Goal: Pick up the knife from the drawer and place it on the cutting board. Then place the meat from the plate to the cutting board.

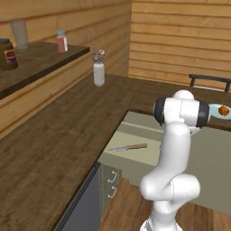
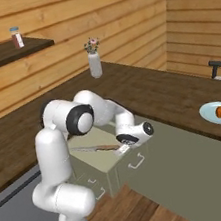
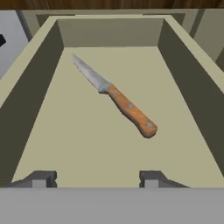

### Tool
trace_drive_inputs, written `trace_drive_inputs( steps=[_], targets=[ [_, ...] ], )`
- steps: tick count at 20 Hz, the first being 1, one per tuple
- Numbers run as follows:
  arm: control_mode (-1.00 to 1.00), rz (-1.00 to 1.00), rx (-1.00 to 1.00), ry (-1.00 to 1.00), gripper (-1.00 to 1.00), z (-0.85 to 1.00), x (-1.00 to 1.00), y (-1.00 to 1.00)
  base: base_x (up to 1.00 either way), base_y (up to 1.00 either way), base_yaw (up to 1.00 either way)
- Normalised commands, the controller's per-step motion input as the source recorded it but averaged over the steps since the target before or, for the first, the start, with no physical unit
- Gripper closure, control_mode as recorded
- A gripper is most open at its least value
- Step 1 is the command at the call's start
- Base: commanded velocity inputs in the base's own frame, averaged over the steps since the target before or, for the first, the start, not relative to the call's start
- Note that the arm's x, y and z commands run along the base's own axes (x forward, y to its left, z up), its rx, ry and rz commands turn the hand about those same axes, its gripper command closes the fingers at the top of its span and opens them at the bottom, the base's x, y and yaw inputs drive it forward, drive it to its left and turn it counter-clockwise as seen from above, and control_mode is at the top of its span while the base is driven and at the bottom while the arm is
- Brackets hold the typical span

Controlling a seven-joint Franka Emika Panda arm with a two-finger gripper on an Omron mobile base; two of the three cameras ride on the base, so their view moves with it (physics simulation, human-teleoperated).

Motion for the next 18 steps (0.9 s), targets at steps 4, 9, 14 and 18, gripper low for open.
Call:
trace_drive_inputs(
  steps=[4, 9, 14, 18],
  targets=[
    [-1.0, -0.02, -0.01, 0.1, -1.0, -0.21, -0.01, -0.86, 0.0, 0.0, 0.0],
    [-1.0, 0.0, -0.01, 0.1, -1.0, -0.08, 0.0, -0.62, 0.0, 0.0, 0.0],
    [-1.0, 0.08, 0.0, 0.0, -1.0, 0.18, 0.0, -0.13, 0.0, 0.0, 0.0],
    [-1.0, 0.16, -0.01, 0.08, -1.0, 0.77, 0.02, 0.04, 0.0, 0.0, 0.0]
  ],
)
